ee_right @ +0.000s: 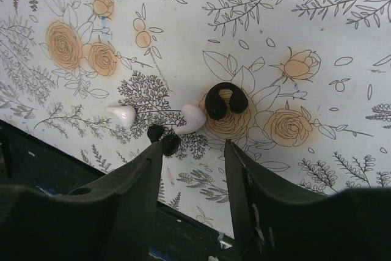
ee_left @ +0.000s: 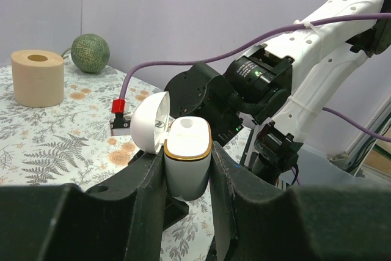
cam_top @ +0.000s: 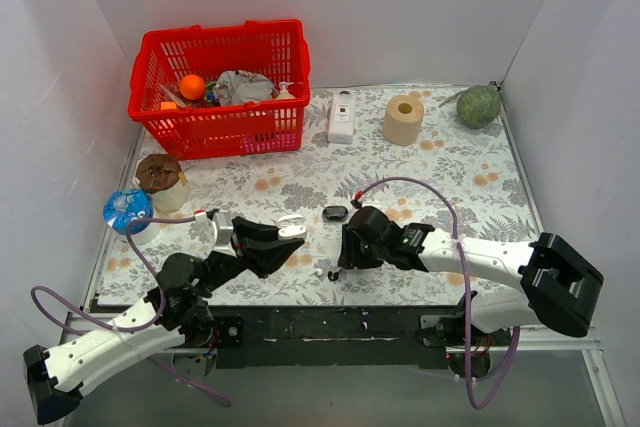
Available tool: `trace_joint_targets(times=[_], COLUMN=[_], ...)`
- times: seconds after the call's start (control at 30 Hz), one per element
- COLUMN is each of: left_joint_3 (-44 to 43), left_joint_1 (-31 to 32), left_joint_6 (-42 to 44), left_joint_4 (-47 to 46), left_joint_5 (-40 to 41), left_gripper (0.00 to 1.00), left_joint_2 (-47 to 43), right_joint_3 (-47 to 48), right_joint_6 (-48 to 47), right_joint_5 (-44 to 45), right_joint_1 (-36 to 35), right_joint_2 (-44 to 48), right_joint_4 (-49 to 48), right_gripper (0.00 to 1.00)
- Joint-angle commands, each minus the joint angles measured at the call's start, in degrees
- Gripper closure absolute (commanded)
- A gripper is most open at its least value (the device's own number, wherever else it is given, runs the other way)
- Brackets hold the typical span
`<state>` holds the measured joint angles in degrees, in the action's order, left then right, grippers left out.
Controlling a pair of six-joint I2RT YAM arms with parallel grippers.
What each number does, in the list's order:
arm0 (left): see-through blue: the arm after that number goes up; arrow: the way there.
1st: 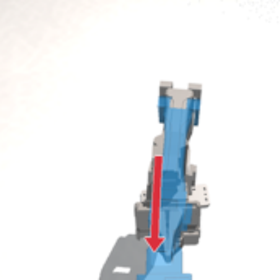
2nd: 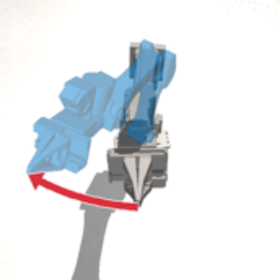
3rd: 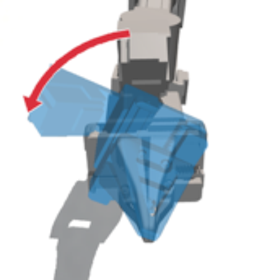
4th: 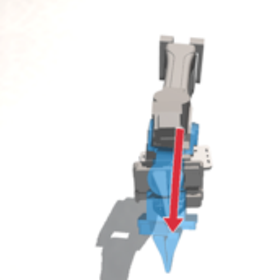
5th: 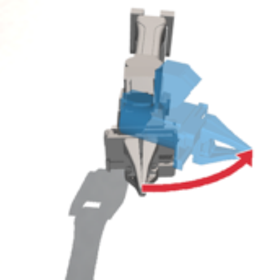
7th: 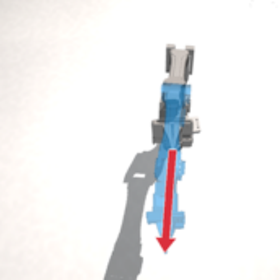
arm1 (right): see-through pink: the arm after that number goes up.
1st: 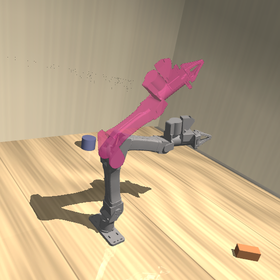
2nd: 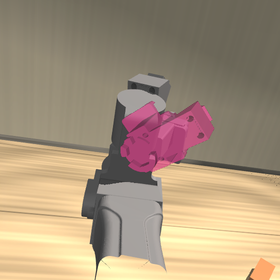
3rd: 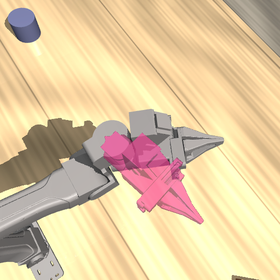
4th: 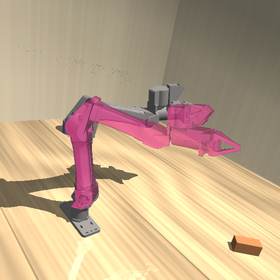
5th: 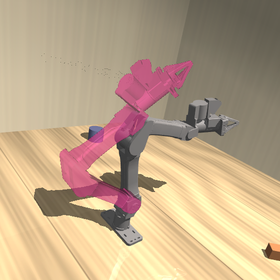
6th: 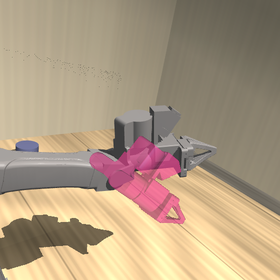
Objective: Insert the wireless bluetooth earbuds into the charging case
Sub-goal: Pick up the earbud from the center of the board.
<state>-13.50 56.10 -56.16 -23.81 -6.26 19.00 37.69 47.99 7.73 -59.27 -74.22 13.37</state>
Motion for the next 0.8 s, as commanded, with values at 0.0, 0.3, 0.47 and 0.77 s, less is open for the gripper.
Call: trace_joint_targets(times=[0.0, 0.3, 0.47, 0.77], left_joint_3=[0.5, 0.3, 0.5, 0.6], left_joint_1=[0.1, 0.1, 0.1, 0.1], left_joint_6=[0.0, 0.0, -0.1, -0.4], left_joint_4=[0.6, 0.9, 1.0, 1.1], left_joint_5=[1.1, 0.9, 1.2, 1.1], left_gripper=[1.0, 1.0, 1.0, 1.0], left_joint_2=[-0.5, -0.6, -0.9, -0.9], right_joint_3=[1.1, 3.4, 4.0, 4.7], right_joint_6=[1.8, 0.7, 0.6, -0.3], right_joint_5=[-0.3, -0.6, -1.0, -1.0], right_joint_1=[-0.2, 0.2, 0.5, 0.5], right_joint_2=[-2.7, -7.3, -8.7, -11.0], right_joint_4=[-2.2, -2.9, -3.4, -2.6], right_gripper=[0.48, 0.48, 0.48, 0.55])
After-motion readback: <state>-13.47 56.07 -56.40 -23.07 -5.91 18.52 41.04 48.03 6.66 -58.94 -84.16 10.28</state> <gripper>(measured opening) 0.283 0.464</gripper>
